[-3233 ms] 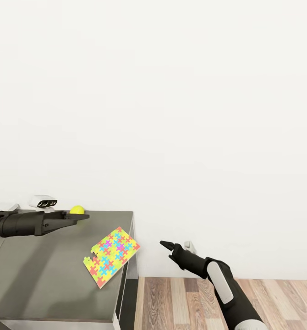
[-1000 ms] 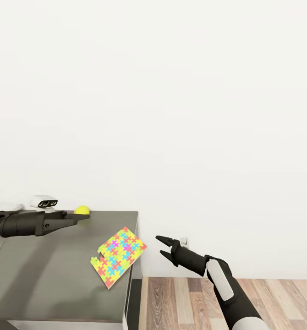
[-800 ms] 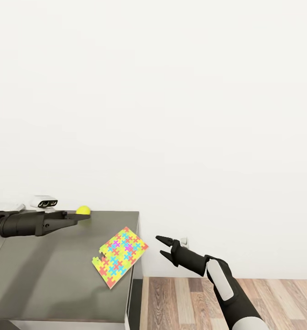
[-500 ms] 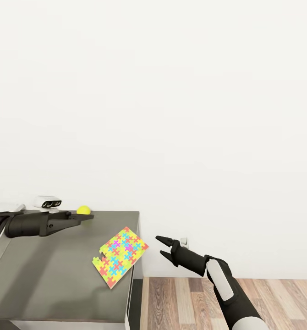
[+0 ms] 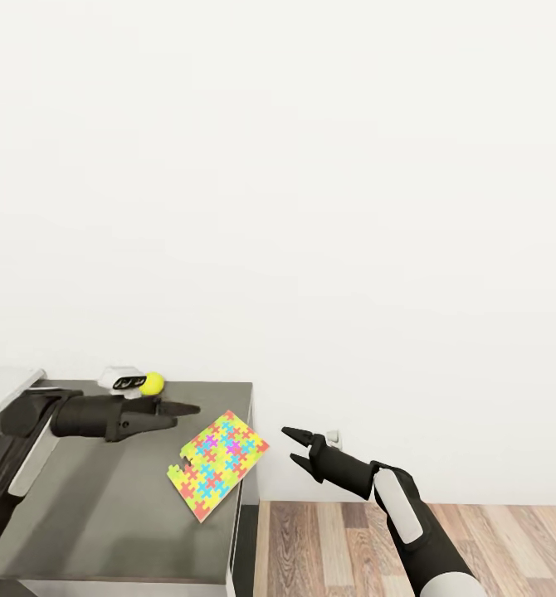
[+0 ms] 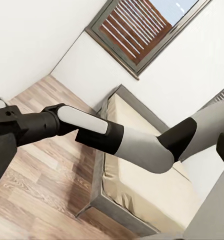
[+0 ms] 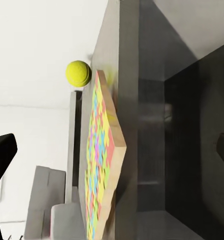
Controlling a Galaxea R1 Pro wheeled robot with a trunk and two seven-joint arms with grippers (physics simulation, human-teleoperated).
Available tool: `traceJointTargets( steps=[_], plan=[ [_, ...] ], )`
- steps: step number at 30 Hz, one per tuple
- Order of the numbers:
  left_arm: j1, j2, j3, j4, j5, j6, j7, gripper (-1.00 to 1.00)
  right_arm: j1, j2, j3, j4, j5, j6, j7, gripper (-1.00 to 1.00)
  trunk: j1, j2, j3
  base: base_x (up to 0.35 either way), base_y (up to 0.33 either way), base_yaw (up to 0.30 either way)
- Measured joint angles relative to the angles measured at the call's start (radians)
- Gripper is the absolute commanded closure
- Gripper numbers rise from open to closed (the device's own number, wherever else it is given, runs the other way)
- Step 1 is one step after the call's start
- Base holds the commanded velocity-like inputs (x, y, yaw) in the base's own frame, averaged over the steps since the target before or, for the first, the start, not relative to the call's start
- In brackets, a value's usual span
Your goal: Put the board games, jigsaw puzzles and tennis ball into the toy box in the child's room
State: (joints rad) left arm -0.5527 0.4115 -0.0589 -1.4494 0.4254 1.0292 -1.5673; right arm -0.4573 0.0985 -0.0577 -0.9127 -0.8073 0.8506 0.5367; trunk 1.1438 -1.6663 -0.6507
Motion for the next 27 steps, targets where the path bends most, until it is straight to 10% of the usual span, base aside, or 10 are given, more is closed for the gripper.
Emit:
traceJointTargets(
  steps=[27],
  plan=[
    [0.0, -0.002, -0.008, 0.001, 0.0, -0.001, 0.0, -1.0, -0.001, 0.0, 0.0, -0.003, 0.004, -0.02, 0.001, -1.0, 0.0, 0.0, 0.0, 0.0, 0.0, 0.0]
  ],
)
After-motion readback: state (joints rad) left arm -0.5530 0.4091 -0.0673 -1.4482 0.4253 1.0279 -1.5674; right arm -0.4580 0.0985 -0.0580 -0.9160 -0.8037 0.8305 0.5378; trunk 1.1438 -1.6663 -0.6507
